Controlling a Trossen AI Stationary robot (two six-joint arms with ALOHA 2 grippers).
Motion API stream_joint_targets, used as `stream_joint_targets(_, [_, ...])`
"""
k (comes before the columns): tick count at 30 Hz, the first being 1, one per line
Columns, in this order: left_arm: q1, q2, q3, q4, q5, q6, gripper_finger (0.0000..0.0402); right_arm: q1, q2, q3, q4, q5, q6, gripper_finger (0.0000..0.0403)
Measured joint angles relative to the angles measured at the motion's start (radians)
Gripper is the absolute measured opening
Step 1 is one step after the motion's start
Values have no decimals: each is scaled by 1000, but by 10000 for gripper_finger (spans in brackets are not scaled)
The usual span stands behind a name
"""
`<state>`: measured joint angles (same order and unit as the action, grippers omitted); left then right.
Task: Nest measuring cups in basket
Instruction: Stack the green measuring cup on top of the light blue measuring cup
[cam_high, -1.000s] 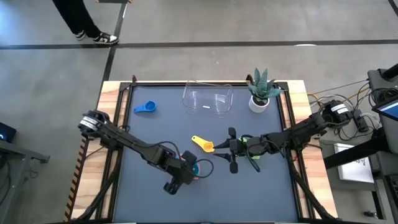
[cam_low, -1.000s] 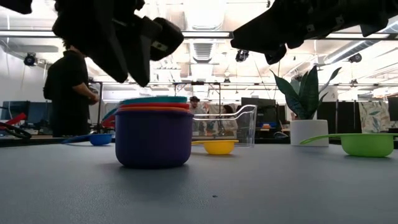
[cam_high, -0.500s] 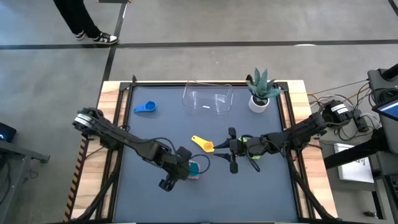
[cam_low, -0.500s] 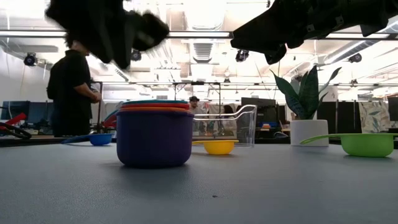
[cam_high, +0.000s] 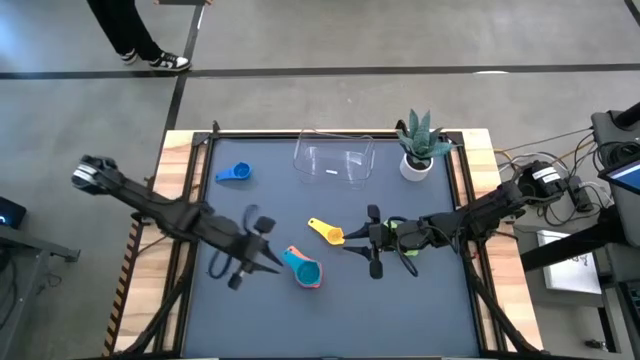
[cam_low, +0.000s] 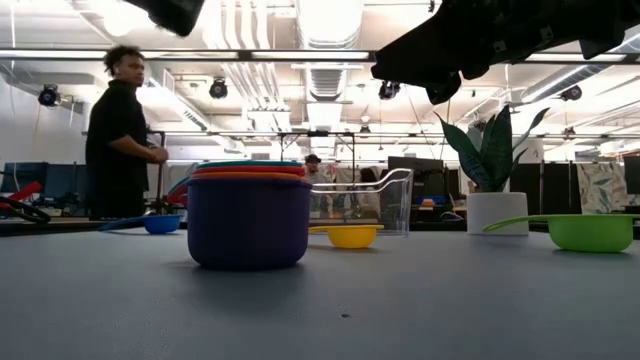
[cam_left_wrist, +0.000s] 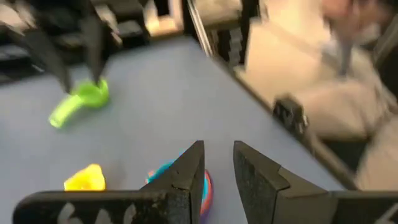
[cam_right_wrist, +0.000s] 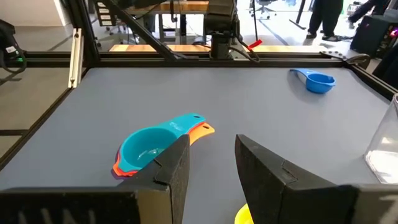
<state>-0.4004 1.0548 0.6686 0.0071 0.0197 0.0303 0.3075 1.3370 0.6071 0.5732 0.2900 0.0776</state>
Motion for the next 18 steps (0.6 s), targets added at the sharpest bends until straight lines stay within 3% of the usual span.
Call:
stream_joint_targets(4, [0, -124, -214, 337, -62, -26, 68, 0, 0, 0, 0, 12, 12, 118])
stream_joint_targets(8, [0, -202, -362, 543, -119, -29, 68, 0, 0, 2, -18, 89, 54, 118])
stream_joint_targets(14, [0, -269, -460, 597, -160, -34, 68, -10, -7, 68, -206, 115, 147, 118])
stream_joint_targets(18, [0, -274, -478, 597, -160, -36, 68, -26, -9, 180, -494, 134, 269, 118])
